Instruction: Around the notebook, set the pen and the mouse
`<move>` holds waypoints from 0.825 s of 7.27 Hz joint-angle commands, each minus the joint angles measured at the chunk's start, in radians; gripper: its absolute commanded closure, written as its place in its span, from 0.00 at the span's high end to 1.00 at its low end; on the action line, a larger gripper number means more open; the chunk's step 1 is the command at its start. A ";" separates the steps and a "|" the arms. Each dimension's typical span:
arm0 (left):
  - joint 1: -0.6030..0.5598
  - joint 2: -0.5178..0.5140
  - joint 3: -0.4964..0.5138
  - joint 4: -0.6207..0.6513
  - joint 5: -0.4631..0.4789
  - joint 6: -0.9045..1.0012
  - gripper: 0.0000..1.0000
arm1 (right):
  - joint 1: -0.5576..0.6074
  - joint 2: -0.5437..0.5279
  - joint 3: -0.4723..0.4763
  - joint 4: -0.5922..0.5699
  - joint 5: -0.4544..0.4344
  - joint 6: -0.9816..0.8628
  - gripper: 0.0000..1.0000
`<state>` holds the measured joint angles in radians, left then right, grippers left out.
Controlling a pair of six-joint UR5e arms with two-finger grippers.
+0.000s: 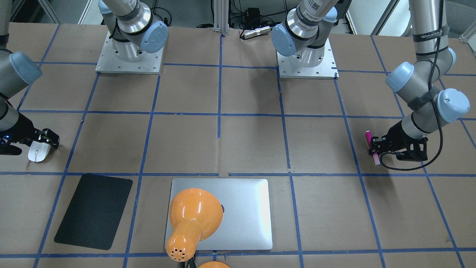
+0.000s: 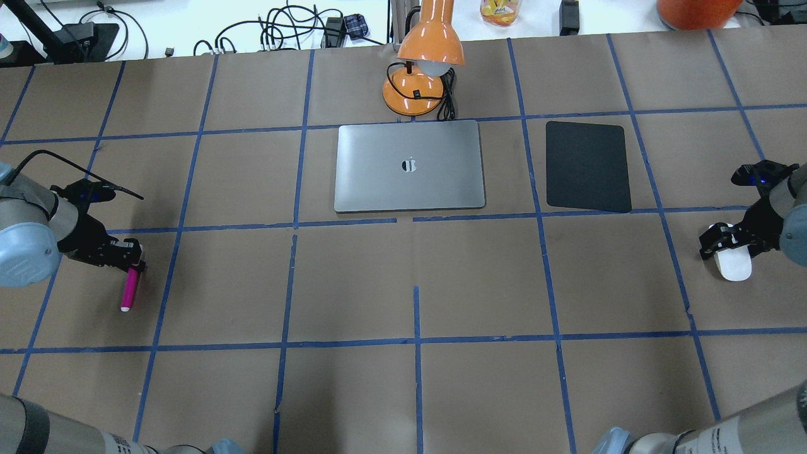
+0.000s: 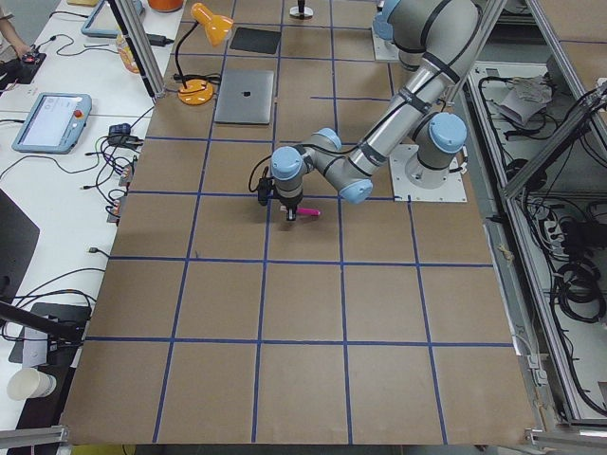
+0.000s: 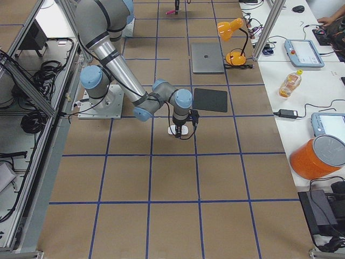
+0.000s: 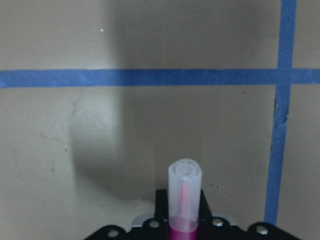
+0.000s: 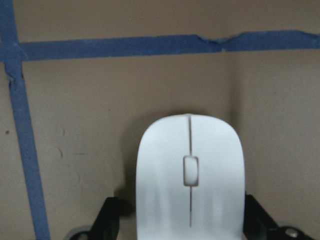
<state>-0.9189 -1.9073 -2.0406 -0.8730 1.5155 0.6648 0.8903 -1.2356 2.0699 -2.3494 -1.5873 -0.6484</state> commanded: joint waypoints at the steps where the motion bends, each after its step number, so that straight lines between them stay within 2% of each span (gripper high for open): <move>1: 0.002 0.001 -0.003 0.003 0.000 0.001 0.14 | -0.001 -0.005 0.001 0.001 0.000 0.001 0.65; 2: 0.002 0.001 -0.001 0.005 -0.001 -0.001 0.00 | -0.001 -0.005 0.001 0.001 0.000 0.000 0.55; 4: -0.008 0.023 0.010 -0.007 -0.014 -0.030 0.00 | 0.001 -0.025 0.003 0.001 0.001 0.001 0.47; 5: -0.062 0.054 0.023 -0.080 -0.064 -0.100 0.00 | 0.001 -0.028 0.003 0.002 -0.002 0.001 0.47; 6: -0.148 0.088 0.037 -0.156 -0.073 -0.240 0.00 | 0.006 -0.042 0.000 0.002 -0.009 0.001 0.47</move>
<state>-0.9810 -1.8589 -2.0201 -0.9446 1.4676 0.5597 0.8925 -1.2646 2.0714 -2.3476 -1.5902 -0.6475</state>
